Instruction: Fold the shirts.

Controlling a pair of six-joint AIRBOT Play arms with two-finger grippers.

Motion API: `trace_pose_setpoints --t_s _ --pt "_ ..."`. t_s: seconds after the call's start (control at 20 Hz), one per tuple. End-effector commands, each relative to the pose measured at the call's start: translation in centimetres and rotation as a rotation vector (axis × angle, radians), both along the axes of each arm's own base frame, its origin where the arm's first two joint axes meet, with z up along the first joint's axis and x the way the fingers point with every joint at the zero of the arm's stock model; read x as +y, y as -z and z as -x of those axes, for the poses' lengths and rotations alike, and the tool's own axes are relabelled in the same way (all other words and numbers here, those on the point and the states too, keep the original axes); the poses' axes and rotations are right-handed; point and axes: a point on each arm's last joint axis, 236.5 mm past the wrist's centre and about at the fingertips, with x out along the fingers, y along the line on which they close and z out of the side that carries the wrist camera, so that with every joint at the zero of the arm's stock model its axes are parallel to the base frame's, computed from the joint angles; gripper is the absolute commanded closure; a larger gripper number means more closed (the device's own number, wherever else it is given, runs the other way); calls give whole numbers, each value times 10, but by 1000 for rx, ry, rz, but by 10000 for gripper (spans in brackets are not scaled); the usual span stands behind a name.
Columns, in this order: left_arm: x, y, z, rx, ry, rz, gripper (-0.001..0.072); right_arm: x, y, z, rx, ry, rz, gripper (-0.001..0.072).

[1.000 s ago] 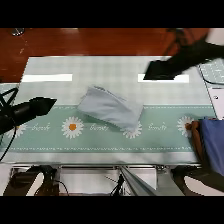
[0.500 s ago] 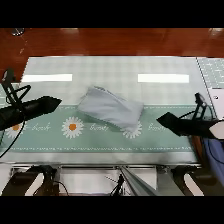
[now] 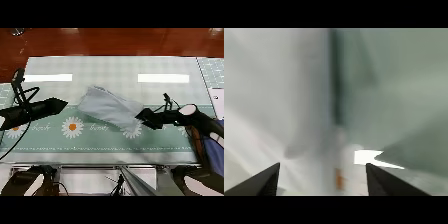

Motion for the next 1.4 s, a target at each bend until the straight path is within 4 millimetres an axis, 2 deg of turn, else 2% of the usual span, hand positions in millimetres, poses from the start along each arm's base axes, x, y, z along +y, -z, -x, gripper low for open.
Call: trace_pose_setpoints --t_s 0.0,0.05,0.1,0.15,0.25,0.3,0.4,0.5,0.55,0.65,0.75,0.85,0.95,1.05,1.25,1.35 --pt "-1 1 1 4 5 0 684 34 17 -18 33 -100 -20 121" --pt "-1 1 1 4 5 0 684 43 16 -22 30 -129 -25 252" --pt "-1 1 1 4 5 0 683 54 13 -25 14 -174 -33 517" --pt "-1 1 1 3 5 0 684 64 5 -27 -20 -242 -46 688" --pt "-1 1 1 4 5 0 684 77 -31 -39 -101 -355 -78 688" --pt "-1 1 1 4 5 0 683 79 -57 -53 -167 -403 -72 689" --pt "-1 1 1 4 5 0 683 70 -116 -87 -292 -435 -17 689" --pt "-1 1 1 4 5 0 683 52 -178 -117 -401 -447 44 689" --pt "-1 1 1 4 5 0 683 38 -208 -128 -446 -439 73 689" --pt "-2 2 3 12 12 -1 683 1 -256 -142 -495 -390 136 689" --pt "-3 4 6 26 21 -2 683 -44 -292 -148 -517 -322 198 689" --pt "-3 4 6 26 22 -2 684 -92 -317 -146 -519 -243 244 689" --pt "-3 4 6 26 22 -2 683 -141 -330 -137 -491 -124 274 689" --pt "-3 4 6 26 22 -2 683 -190 -336 -119 -442 -14 320 689" --pt "-3 4 6 26 21 -2 683 -277 -328 -56 -246 172 437 689" --pt "-3 4 6 26 21 -2 683 -307 -332 -30 -213 287 497 689"
